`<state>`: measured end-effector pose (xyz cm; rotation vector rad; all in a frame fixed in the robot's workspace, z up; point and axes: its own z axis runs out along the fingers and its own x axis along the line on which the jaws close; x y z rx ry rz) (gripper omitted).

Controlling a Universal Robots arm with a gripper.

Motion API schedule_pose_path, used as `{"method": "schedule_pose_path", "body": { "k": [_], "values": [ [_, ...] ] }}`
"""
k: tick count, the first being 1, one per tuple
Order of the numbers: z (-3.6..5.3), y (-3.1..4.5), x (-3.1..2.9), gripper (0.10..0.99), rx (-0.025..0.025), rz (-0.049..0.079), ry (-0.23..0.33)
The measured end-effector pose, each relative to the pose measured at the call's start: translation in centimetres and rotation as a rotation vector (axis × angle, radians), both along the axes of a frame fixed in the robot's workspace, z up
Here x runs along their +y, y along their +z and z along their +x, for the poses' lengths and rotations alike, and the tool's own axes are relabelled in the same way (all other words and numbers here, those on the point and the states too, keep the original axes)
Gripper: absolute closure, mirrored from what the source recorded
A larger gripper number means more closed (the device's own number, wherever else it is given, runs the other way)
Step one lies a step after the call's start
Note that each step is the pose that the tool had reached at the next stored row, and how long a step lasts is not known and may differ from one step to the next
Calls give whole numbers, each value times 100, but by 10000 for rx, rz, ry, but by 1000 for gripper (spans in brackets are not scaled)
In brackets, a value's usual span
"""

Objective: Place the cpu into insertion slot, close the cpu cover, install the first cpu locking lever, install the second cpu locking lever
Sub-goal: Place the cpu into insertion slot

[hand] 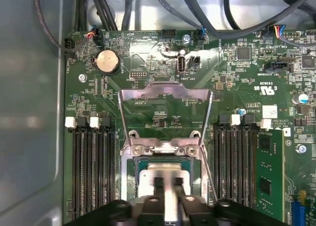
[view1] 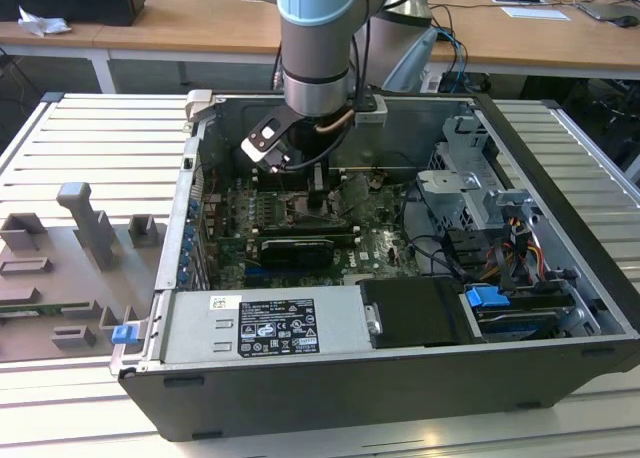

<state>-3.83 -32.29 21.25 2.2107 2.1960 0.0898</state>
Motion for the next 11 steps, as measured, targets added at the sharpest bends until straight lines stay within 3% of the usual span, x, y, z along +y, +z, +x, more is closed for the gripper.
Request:
{"method": "schedule_pose_path", "body": {
  "k": [3,11],
  "values": [
    [12,30,0,976,43,0,-2],
    [12,50,0,980,46,2,-2]
  ]
}}
